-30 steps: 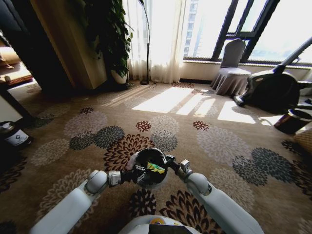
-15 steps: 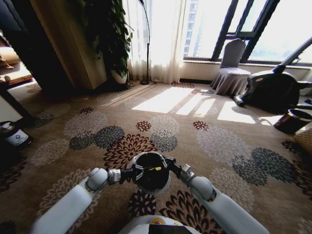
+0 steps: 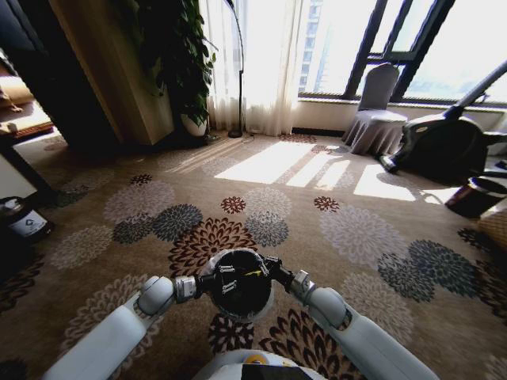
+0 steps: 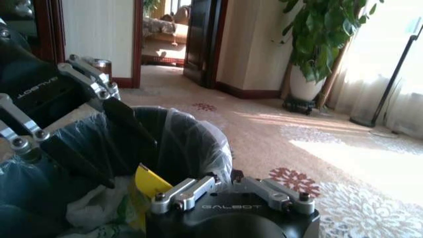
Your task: Pick up the trash from the ground and place it into the trash bin.
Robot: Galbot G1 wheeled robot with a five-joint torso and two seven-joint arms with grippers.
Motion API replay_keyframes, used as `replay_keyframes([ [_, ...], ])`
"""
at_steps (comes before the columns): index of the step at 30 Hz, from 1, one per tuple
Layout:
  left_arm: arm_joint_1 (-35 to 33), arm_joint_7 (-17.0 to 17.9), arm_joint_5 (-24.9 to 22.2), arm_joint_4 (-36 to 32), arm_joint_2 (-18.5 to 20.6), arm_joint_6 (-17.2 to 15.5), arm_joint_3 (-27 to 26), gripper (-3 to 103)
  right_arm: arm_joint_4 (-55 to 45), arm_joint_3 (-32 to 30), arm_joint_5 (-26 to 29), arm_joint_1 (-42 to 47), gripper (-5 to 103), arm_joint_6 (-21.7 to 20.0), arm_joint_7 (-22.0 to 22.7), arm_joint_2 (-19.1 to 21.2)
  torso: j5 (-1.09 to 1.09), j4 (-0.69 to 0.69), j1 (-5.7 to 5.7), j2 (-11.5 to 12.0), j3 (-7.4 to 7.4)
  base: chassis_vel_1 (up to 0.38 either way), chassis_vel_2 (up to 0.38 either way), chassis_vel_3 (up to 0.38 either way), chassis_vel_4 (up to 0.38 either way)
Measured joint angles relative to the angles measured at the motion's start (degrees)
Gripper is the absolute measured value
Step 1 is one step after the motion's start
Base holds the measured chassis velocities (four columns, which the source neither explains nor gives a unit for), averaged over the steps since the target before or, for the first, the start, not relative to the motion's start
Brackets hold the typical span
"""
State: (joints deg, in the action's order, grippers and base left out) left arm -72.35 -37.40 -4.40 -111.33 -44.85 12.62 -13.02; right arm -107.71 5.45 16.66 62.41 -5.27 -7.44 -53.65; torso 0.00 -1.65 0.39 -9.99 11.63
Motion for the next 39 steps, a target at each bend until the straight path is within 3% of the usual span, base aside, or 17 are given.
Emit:
replay_keyframes([
  [4, -0.28, -1.42, -0.05, -1.11, 0.59, 0.44, -0.74, 51, 1.88, -0.46, -0.09, -0.52, 4, -0.06, 0.62, -0.39, 0.01, 0.0, 0.0, 0.0, 0.0, 0.0, 0.0, 0.0, 0.0],
  [5, -0.76, -1.57, -2.25, -2.43, 1.0, 1.09, -2.5, 68, 4.42, -1.88, -0.36, -0.73, 4, 0.14, 1.61, -0.54, 0.0, 0.01, 0.0, 0.0, 0.0, 0.0, 0.0, 0.0, 0.0],
  [6, -1.17, -1.26, -3.11, -2.94, 0.88, 1.13, -3.48, 74, 5.24, -2.3, -0.36, -0.77, 4, 0.32, 2.12, -0.49, 0.02, 0.01, 0.0, 0.0, 0.0, 0.0, 0.0, 0.0, 0.0],
  [9, -2.4, 0.16, -4.99, -4.15, 0.05, 1.16, -6.17, 79, 5.86, -3.05, 0.3, -0.75, 4, 0.35, 3.35, -0.21, 0.02, 0.01, 0.0, 0.0, 0.0, 0.0, 0.0, 0.0, 0.0],
  [14, -7.06, 7.85, -7.89, -5.01, -2.96, 0.86, -12.69, 98, 5.5, -4.24, 2.54, -0.61, 4, -0.26, 5.63, 0.72, 0.01, -0.01, 0.0, 0.0, 0.0, 0.0, 0.0, 0.0, 0.0],
  [15, -7.06, 7.85, -7.89, -5.01, -2.96, 0.86, -12.69, 98, 5.5, -4.24, 2.54, -0.61, 4, -0.26, 5.63, 0.72, 0.01, -0.01, 0.0, 0.0, 0.0, 0.0, 0.0, 0.0, 0.0],
  [17, -10.55, 13.28, -8.56, -4.75, -5.24, 0.43, -15.15, 100, 5.1, -4.59, 3.74, -0.7, 4, -0.36, 6.2, 0.84, 0.0, 0.01, 0.0, 0.0, 0.0, 0.0, 0.0, 0.0, 0.0],
  [18, -10.55, 13.28, -8.56, -4.75, -5.24, 0.43, -15.15, 100, 5.1, -4.59, 3.74, -0.7, 4, -0.36, 6.2, 0.84, 0.0, 0.01, 0.0, 0.0, 0.0, 0.0, 0.0, 0.0, 0.0],
  [20, -16.12, 25.64, -9.54, -5.15, -9.63, -2.29, -17.34, 100, 5.1, -5.1, 4.92, -0.94, 4, -0.07, 6.76, 0.11, 0.0, -0.02, 0.0, 0.0, 0.0, 0.0, 0.0, 0.0, 0.0],
  [21, -16.12, 25.64, -9.54, -5.15, -9.63, -2.29, -17.34, 100, 5.1, -5.1, 4.92, -0.94, 4, -0.07, 6.76, 0.11, 0.0, -0.02, 0.0, 0.0, 0.0, 0.0, 0.0, 0.0, 0.0],
  [22, -18.19, 30.92, -10.71, -5.5, -12.18, -3.93, -18.12, 100, 5.42, -5.32, 5.69, -1.03, 4, 0.65, 7.49, -0.58, 0.01, -0.02, 0.0, 0.0, 0.0, 0.0, 0.0, 0.0, 0.0],
  [24, -20.79, 36.93, -13.25, -5.83, -16.92, -5.66, -19.85, 100, 5.67, -5.76, 7.29, -1.06, 4, 1.83, 8.8, -1.9, 0.0, -0.02, 0.0, 0.0, 0.0, 0.0, 0.0, 0.0, 0.0],
  [25, -20.79, 36.93, -13.25, -5.83, -16.92, -5.66, -19.85, 100, 5.67, -5.76, 7.29, -1.06, 4, 1.83, 8.8, -1.9, 0.0, -0.02, 0.0, 0.0, 0.0, 0.0, 0.0, 0.0, 0.0],
  [28, -23.53, 41.14, -17.72, -6.61, -25.31, -6.3, -23.62, 100, 4.07, -6.57, 8.23, 0.04, 4, 2.86, 9.88, -2.78, 0.01, -0.01, 0.0, 0.0, 0.0, 0.0, 0.0, 0.0, 0.0],
  [29, -23.53, 41.14, -17.72, -6.61, -25.31, -6.3, -23.62, 100, 4.07, -6.57, 8.23, 0.04, 4, 2.86, 9.88, -2.78, 0.01, -0.01, 0.0, 0.0, 0.0, 0.0, 0.0, 0.0, 0.0],
  [33, -25.83, 44.34, -18.01, -5.77, -32.18, -5.87, -25.87, 100, -0.02, -7.12, 8.67, 2.24, 4, 3.01, 10.36, -2.28, 0.01, 0.01, 0.0, 0.0, 0.0, 0.0, 0.0, 0.0, 0.0],
  [39, -27.2, 45.39, -18.04, -3.31, -35.97, -3.47, -28.0, 100, -3.28, -7.95, 8.6, 4.99, 4, 2.99, 10.39, -1.59, 0.01, 0.0, 0.0, 0.0, 0.0, 0.028, 0.001, -0.047, 0.001],
])
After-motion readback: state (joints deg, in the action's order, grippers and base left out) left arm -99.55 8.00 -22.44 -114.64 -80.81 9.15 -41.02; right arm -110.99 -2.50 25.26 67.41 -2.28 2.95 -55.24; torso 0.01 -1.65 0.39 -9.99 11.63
